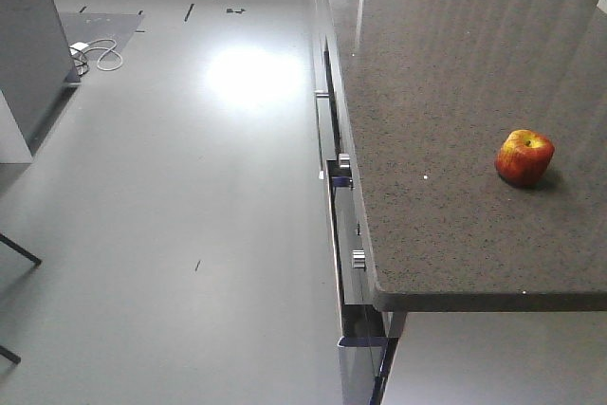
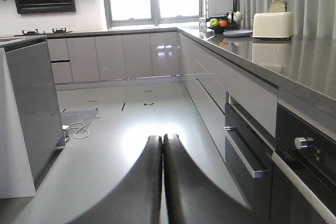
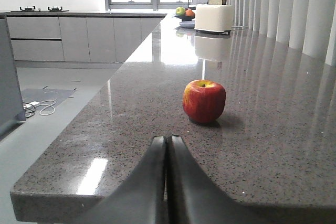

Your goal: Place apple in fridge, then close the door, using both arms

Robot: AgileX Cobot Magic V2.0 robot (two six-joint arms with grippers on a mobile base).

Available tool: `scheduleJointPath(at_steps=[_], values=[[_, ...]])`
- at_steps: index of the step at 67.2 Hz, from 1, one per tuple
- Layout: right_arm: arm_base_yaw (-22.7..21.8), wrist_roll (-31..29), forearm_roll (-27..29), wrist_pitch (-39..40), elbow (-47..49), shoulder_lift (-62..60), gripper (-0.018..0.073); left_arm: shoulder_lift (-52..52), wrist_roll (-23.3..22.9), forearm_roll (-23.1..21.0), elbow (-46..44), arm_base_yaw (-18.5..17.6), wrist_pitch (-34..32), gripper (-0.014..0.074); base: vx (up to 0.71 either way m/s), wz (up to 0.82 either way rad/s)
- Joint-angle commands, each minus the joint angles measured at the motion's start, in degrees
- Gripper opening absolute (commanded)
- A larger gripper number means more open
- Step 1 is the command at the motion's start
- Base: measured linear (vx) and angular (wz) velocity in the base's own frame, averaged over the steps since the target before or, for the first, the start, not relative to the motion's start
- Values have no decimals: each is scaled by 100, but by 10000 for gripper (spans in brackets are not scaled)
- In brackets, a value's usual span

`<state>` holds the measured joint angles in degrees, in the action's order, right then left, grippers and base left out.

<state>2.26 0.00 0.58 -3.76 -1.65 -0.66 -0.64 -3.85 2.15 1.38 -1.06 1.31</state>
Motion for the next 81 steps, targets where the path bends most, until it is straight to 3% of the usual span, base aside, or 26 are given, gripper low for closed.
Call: scheduleJointPath(at_steps=[1,23,58,67,81], values=[[-2,0,-23,457,25,-70,-3,-84,-2,-50,-97,-8,-407,-6,0,0],[-2,0,111,588,223,-12,-3,-84,-2,-50,-97,-8,-407,-6,0,0],[-2,-48,108,-2331,3021,2345,9,-84,-2,-50,-97,-8,-407,-6,0,0],[-2,-54,108,-2936,3585,3080,90,-84,-2,-50,-97,-8,-407,-6,0,0],[-2,-54,113,-3424,4128,4091,371,-84,-2,-50,-97,-8,-407,-6,0,0]])
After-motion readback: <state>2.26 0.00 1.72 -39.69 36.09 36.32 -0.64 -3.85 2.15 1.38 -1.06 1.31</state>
